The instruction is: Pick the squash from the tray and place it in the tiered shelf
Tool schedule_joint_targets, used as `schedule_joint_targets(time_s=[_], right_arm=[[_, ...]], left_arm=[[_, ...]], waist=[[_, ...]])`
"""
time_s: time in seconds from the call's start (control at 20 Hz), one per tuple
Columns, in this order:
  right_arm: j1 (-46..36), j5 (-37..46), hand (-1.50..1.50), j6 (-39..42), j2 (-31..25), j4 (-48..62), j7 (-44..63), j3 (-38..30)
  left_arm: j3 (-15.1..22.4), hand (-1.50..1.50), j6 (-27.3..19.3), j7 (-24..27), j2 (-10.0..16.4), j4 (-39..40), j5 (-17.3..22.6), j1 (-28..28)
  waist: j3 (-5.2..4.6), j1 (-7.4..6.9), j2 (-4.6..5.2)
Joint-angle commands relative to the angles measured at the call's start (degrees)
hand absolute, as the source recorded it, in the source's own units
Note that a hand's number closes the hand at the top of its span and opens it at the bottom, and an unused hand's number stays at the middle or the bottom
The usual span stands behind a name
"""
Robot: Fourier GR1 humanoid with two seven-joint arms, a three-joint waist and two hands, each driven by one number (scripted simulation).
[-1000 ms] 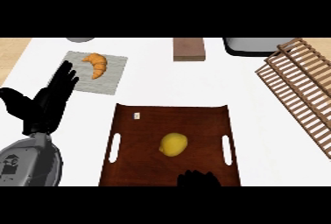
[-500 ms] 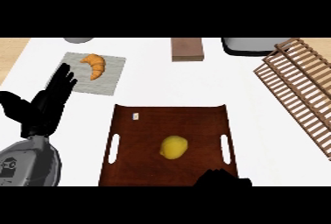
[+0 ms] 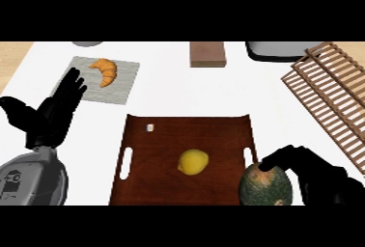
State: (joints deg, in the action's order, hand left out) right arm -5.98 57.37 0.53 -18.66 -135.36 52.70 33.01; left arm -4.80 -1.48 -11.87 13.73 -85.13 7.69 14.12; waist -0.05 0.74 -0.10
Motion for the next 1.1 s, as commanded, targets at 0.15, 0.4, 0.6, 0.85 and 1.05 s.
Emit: schedule_joint_targets(time_s=[0.15,0.4,0.6,0.85,1.05], right_arm=[[-6.0,-14.3,1.5,10.7,-1.8,-9.4,3.4,-20.0],[-5.8,-19.6,1.5,13.5,-2.7,-5.8,-0.4,-33.0],[-9.4,-26.3,1.5,15.9,-2.5,-0.5,-3.1,-43.0],[-7.1,-38.2,1.5,15.3,-6.3,8.7,-14.2,-60.4],[-6.7,-44.2,1.5,18.1,-11.0,18.8,-21.5,-69.0]], left_arm=[[-0.7,0.0,0.3,-1.5,0.7,-1.3,0.4,0.8],[-2.1,0.0,2.7,0.3,1.5,-1.4,2.3,-2.8],[-0.2,0.0,0.7,-1.5,0.3,-4.1,0.4,-2.6],[-1.5,0.0,1.0,-2.0,0.5,-1.9,1.2,-1.3],[-0.4,0.0,-0.2,-0.4,-1.0,-1.0,-0.9,-0.9]], waist=[[0.05,-0.34,0.09],[0.1,0.11,-0.1],[0.15,0.19,-0.29],[0.15,0.37,-0.03],[0.08,-0.21,0.08]])
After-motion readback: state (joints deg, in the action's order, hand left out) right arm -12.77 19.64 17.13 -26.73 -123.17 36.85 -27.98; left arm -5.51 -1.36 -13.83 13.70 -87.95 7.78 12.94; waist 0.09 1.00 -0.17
